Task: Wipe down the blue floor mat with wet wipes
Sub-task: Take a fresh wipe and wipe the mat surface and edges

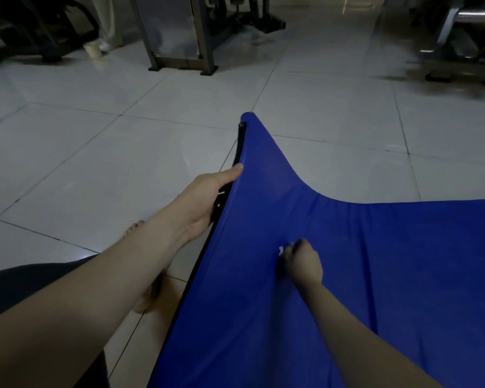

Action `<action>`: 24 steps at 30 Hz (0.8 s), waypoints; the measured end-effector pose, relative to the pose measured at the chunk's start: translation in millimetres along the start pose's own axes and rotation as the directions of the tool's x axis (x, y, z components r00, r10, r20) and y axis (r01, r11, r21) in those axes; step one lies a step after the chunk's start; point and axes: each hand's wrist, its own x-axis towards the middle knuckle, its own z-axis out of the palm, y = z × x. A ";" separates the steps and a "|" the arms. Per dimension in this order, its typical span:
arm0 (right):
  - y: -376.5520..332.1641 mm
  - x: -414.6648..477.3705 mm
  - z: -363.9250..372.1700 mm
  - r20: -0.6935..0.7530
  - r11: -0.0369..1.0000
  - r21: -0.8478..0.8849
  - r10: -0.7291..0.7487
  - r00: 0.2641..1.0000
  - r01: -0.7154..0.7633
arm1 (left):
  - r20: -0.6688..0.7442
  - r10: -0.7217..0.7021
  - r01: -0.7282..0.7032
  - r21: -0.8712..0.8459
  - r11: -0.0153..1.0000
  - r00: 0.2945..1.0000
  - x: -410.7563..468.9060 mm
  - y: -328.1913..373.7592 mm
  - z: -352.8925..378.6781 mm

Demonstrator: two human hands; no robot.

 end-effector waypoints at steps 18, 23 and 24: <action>-48.0 -9.5 -23.0 0.025 0.707 0.693 0.167 0.986 -0.138 | 0.110 0.107 -0.106 -0.015 0.994 0.988 15.0 11.5 12.8; -115.7 -28.2 -29.1 -0.146 0.676 0.729 0.005 0.989 0.104 | 0.129 0.090 -0.089 -0.019 0.996 0.987 12.0 0.6 11.5; -128.1 -38.1 -32.0 -0.188 0.665 0.729 -0.033 0.982 0.162 | 0.112 0.090 -0.088 -0.019 0.996 0.990 11.7 0.1 9.1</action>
